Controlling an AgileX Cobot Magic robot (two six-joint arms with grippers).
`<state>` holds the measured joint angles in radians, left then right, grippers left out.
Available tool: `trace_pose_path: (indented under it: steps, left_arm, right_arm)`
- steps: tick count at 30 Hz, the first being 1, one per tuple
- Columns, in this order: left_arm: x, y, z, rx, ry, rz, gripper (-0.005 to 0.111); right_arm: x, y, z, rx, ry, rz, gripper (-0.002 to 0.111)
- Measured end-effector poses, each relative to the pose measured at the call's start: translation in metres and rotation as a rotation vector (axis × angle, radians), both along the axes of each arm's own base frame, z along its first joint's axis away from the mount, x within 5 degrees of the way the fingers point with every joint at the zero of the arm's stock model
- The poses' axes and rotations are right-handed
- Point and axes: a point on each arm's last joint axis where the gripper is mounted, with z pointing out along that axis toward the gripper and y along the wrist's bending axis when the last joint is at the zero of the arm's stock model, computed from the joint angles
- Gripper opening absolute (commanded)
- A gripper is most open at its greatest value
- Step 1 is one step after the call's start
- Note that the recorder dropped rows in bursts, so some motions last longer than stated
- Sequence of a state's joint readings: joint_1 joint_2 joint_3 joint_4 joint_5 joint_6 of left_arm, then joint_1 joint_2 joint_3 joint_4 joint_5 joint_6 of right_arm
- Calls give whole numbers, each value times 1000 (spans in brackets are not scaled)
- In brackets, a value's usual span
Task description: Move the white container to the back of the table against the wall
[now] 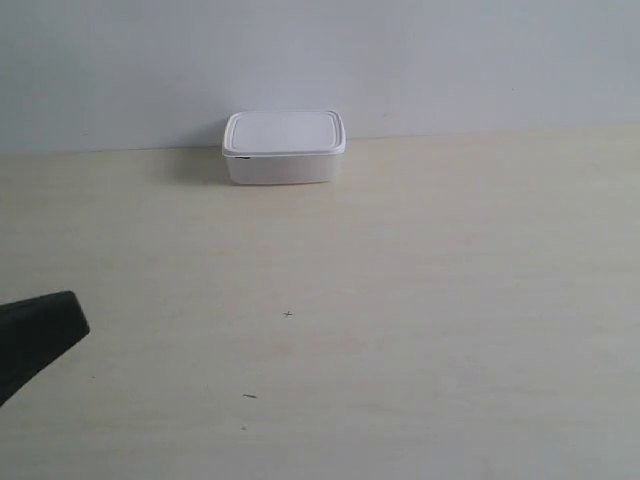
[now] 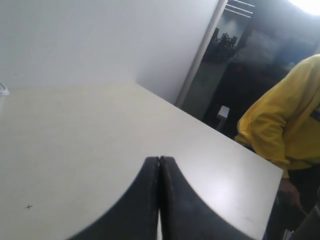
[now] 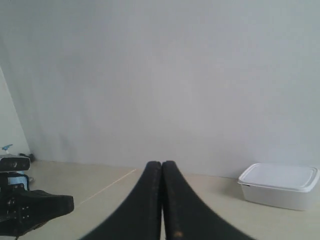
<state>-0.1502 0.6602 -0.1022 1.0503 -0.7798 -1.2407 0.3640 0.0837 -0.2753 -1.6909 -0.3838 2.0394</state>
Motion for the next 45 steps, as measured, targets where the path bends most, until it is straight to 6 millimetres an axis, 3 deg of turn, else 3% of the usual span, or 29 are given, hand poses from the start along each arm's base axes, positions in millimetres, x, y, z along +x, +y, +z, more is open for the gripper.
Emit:
trace_pose_path:
  steps: [8,14,19,26,30,45]
  left_arm:
    - [-24,3,-9,-84,-9,-5,0]
    - [-29,8,-15,-56,-13,49,0]
    - [-28,15,-19,-12,1,139,0]
    - [-19,36,-29,71,75,398,0]
    - [-18,41,-31,87,97,455,0]
    - [-18,41,-32,222,14,449,0]
  right_arm:
    - [-17,2,-2,8,-25,99,0]
    - [-20,5,-5,-7,-19,142,0]
    - [-12,5,-19,-13,25,109,0]
    - [15,-9,-59,84,171,-130,0]
    - [24,-16,-78,119,238,-243,0]
    - [21,-11,-81,16,185,-193,0]
